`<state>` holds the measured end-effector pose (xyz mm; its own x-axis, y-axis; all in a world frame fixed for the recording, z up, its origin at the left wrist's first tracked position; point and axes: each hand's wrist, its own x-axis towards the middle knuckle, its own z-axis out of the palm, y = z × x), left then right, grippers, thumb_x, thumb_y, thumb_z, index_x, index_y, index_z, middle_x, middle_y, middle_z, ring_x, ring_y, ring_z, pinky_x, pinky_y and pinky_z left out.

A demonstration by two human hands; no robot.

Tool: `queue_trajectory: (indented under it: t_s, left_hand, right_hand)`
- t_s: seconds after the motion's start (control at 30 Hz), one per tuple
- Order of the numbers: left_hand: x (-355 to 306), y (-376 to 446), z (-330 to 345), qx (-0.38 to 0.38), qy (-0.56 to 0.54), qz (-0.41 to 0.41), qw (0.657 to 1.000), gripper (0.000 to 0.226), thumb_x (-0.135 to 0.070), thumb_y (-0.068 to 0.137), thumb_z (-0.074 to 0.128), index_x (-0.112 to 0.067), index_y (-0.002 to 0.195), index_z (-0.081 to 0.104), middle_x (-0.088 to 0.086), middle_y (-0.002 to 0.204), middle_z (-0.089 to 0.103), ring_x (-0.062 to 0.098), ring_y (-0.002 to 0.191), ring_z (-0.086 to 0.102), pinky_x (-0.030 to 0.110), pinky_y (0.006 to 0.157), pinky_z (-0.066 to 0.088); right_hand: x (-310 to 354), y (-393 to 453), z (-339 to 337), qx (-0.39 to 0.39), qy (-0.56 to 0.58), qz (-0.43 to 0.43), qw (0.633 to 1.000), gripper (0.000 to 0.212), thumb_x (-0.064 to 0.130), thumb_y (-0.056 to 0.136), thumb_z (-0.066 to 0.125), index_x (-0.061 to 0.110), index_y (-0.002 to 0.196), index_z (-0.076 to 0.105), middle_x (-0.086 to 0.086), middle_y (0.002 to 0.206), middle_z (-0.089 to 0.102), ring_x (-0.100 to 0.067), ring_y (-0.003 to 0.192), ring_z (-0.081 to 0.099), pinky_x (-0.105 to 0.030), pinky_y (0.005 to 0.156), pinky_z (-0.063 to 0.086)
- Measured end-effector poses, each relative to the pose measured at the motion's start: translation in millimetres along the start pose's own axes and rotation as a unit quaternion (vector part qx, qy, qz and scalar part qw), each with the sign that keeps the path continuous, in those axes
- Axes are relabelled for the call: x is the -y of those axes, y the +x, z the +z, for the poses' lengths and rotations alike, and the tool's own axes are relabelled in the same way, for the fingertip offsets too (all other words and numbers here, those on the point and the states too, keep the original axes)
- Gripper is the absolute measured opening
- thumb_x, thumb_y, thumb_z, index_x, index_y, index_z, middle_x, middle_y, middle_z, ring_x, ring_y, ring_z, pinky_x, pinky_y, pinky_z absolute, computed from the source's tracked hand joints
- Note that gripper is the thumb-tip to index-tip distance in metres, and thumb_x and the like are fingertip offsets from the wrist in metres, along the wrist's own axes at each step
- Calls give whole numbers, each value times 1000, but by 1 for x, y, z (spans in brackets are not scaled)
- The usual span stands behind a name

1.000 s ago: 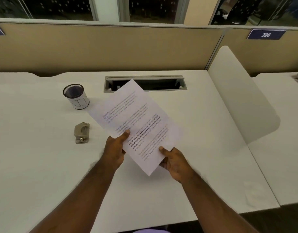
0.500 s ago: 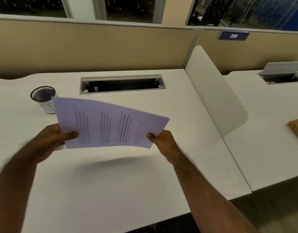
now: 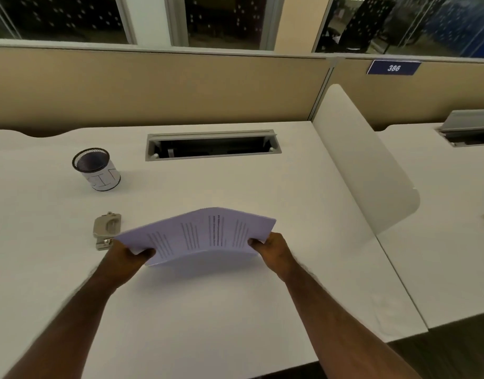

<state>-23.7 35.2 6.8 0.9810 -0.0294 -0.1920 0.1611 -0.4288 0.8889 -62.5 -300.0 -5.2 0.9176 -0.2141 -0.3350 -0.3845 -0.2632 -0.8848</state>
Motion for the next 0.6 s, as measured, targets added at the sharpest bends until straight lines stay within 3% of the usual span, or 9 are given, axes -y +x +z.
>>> queue_trajectory:
  t_s: [0.07, 0.13, 0.17, 0.23, 0.3, 0.33, 0.43, 0.5, 0.6]
  left_hand:
    - [5, 1, 2, 12, -10, -11, 1000, 32, 3, 81, 70, -16, 106, 63, 10, 102, 69, 29, 97, 64, 39, 82, 48]
    - [6, 2, 0, 21, -62, -30, 997, 24, -6, 80, 72, -19, 101, 67, 14, 103, 72, 31, 97, 66, 51, 84, 53]
    - [6, 2, -1, 28, -96, -40, 994, 23, -13, 78, 72, -19, 100, 69, 16, 103, 72, 32, 96, 67, 54, 82, 54]
    - [5, 2, 0, 28, -159, -65, 985, 25, -14, 77, 73, -19, 102, 69, 13, 102, 74, 32, 94, 69, 47, 73, 58]
    - [1, -2, 7, 23, -219, -97, 971, 25, -5, 84, 68, -20, 104, 67, 7, 101, 76, 27, 92, 73, 36, 66, 60]
    - [-1, -4, 13, 28, -247, -114, 962, 27, -2, 87, 64, -21, 106, 66, 4, 99, 77, 23, 89, 74, 33, 64, 60]
    - [-4, -17, 35, 67, -307, -161, 936, 30, 1, 87, 60, -17, 112, 63, 2, 97, 79, 20, 85, 75, 34, 64, 61]
    - [-4, -27, 46, 103, -324, -180, 923, 34, 0, 85, 62, -14, 115, 63, 7, 103, 78, 25, 90, 75, 37, 67, 61]
    - [-2, -35, 50, 156, -336, -194, 908, 43, -6, 79, 68, -12, 121, 61, 12, 115, 73, 28, 101, 72, 36, 71, 61]
  right_hand:
    - [2, -1, -1, 0, -2, 3, 1000, 26, 12, 89, 67, 9, 114, 70, -1, 102, 71, -23, 100, 68, -10, 71, 53]
    - [7, -3, 0, -13, 15, -1, 1000, 42, 17, 88, 69, 11, 129, 59, -3, 122, 67, -26, 117, 62, -27, 91, 55]
    - [9, -4, 1, -28, 35, 18, 999, 60, 22, 87, 71, 15, 142, 47, -4, 136, 58, -26, 126, 55, -36, 102, 49]
    - [13, -10, 3, -45, 92, 103, 989, 92, 34, 83, 75, 22, 155, 18, -6, 147, 43, -26, 133, 47, -42, 108, 42]
    - [16, -16, 7, 2, 172, 182, 968, 103, 43, 81, 74, 23, 156, 6, -3, 138, 47, -23, 121, 54, -39, 99, 47]
    - [16, -19, 9, 38, 220, 205, 953, 98, 43, 82, 73, 23, 155, 10, -2, 136, 50, -24, 116, 59, -40, 94, 49]
    - [18, -22, 19, 136, 304, 169, 928, 53, 36, 86, 68, 19, 133, 50, -6, 128, 64, -25, 102, 69, -39, 86, 54]
    - [21, -22, 25, 131, 312, 128, 932, 31, 22, 92, 63, 20, 122, 59, -6, 118, 70, -23, 100, 71, -36, 82, 59]
    - [29, -19, 23, 83, 271, 82, 955, 31, 9, 96, 57, 23, 123, 60, -6, 121, 71, -26, 109, 69, -41, 84, 60]
